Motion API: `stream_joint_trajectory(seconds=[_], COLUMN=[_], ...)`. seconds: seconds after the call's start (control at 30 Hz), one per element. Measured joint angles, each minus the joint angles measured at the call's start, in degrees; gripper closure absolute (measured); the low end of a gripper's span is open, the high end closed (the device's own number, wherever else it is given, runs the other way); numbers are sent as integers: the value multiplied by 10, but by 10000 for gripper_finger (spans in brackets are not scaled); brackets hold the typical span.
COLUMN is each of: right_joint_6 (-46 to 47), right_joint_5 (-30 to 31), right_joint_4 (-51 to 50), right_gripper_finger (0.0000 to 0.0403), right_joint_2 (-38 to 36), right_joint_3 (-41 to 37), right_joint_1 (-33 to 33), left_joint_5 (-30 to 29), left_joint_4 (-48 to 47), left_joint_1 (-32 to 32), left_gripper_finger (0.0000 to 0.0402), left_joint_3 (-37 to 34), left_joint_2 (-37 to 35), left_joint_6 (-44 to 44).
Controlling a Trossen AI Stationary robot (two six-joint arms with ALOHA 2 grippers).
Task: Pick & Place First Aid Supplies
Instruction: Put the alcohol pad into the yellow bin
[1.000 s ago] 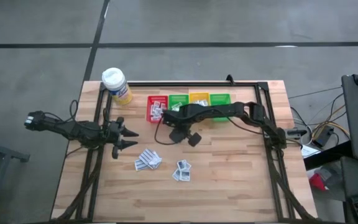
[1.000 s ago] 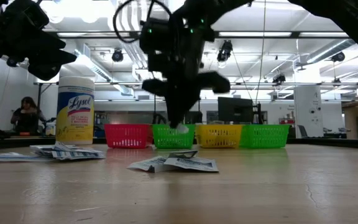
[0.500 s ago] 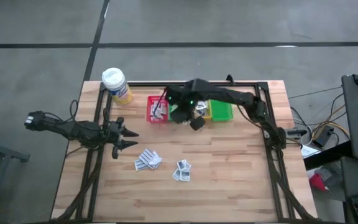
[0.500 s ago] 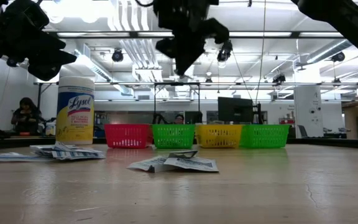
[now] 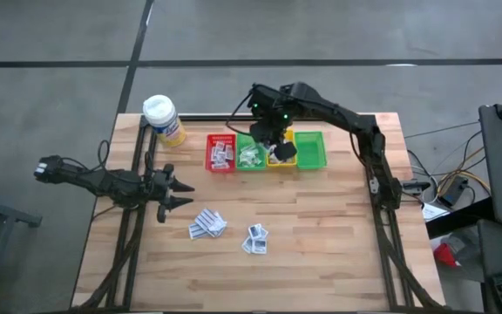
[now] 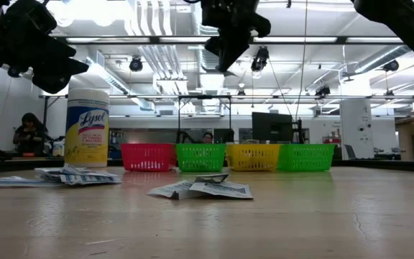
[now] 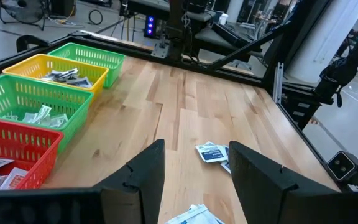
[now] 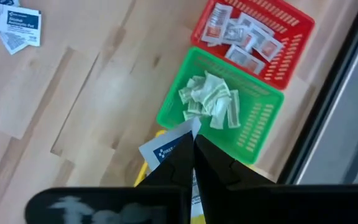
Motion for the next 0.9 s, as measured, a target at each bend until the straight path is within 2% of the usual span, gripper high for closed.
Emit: stream_joint_trajectory(seconds=[0.33, 0.57, 0.9], right_joint_6=[40, 56, 60], right_joint_5=[0, 0, 0], right_joint_4=[-3, 33, 171], right_gripper_finger=[394, 394, 394], right_joint_2=[1, 2, 2], right_joint_3=[-30, -131, -278], right_joint_1=[-52, -94, -103], left_joint_5=[0, 0, 0], left_joint_4=[0, 0, 0], left_joint_1=[0, 0, 0], left_gripper_finger=[229, 229, 229], left_joint_3=[0, 0, 0], left_joint_2=[0, 0, 0], left_joint_6=[-10, -10, -9])
